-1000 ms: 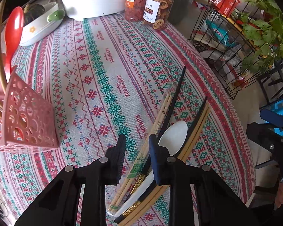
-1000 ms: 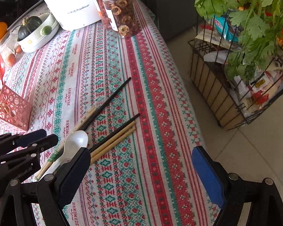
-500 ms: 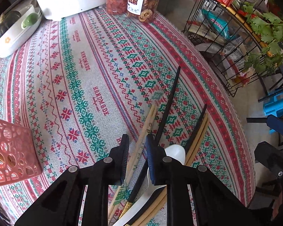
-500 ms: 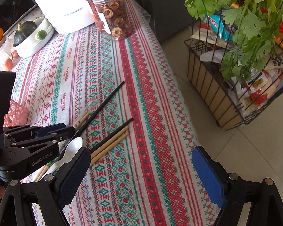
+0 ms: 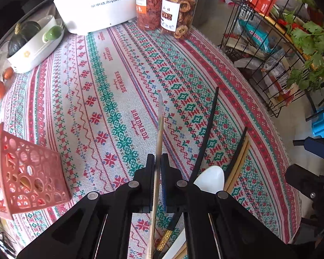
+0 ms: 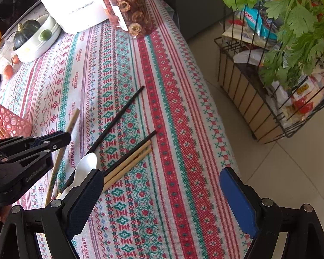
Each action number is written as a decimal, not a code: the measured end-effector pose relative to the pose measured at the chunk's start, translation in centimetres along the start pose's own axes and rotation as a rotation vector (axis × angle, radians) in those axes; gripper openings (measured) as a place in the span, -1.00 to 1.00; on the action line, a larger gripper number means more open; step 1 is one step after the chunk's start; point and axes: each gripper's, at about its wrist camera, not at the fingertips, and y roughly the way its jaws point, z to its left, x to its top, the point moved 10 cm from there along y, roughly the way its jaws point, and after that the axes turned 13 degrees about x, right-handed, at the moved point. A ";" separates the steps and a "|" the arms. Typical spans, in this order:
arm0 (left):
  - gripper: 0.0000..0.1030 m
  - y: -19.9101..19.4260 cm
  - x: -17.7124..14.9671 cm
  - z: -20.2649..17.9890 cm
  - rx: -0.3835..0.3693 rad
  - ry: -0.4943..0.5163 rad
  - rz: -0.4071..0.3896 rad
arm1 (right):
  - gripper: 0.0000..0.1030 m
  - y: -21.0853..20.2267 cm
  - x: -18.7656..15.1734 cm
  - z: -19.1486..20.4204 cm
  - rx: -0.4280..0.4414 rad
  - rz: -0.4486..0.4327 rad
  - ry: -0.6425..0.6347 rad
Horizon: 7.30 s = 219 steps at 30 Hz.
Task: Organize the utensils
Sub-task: 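Grasp another wooden chopstick with the left tool and lift it, then grasp the white plastic spoon with the right tool while the left tool lifts its chopstick, then lower the wooden chopstick into the pink basket with the left tool while the right tool carries the spoon, then lower the white spoon into the pink basket and open the right tool, then withdraw both tools from the basket toward the remaining chopsticks, then grasp a black chopstick with the left tool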
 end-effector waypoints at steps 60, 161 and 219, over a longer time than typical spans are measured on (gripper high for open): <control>-0.91 -23.0 -1.5 21.4 0.130 -0.468 -0.938 | -0.93 -4.3 4.3 14.3 0.115 -0.367 -0.250; 0.46 -10.9 -12.4 19.6 0.077 -0.402 -0.162 | 0.37 -3.2 2.5 22.6 0.120 -0.397 -0.477; -0.54 2.4 3.9 -6.5 -0.188 -0.007 -0.075 | 0.68 1.3 -0.5 -2.9 -0.007 0.085 0.123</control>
